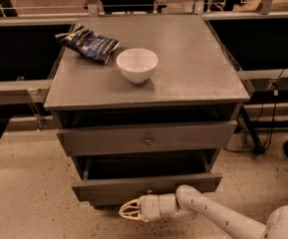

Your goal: Close middle drawer

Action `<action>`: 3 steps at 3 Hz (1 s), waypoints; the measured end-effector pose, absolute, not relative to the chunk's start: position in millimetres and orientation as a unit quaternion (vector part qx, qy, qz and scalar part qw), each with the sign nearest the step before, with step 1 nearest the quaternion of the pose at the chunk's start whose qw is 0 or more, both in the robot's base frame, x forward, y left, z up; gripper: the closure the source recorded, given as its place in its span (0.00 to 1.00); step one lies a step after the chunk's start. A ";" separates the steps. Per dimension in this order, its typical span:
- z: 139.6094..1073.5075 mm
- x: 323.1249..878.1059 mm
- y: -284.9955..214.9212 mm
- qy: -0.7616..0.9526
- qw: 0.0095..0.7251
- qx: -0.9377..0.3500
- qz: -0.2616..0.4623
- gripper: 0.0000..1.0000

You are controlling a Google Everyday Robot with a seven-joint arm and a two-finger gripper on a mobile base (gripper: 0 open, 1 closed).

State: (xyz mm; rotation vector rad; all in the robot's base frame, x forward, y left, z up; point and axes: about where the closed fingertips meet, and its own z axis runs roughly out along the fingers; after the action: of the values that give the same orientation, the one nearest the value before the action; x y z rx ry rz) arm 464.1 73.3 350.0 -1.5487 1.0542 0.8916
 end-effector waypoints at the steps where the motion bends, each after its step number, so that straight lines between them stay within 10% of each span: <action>1: 352.1 473.8 71.1 0.438 0.511 -0.644 0.363 1.00; 3: 358.9 493.0 64.6 0.437 0.518 -0.646 0.350 1.00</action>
Offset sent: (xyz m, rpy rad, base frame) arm 0.1162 -0.0326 0.0312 -0.0287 -0.1198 -0.0805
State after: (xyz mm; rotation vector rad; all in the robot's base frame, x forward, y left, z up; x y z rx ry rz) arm 493.0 64.6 358.9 -1.5511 1.0492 0.8399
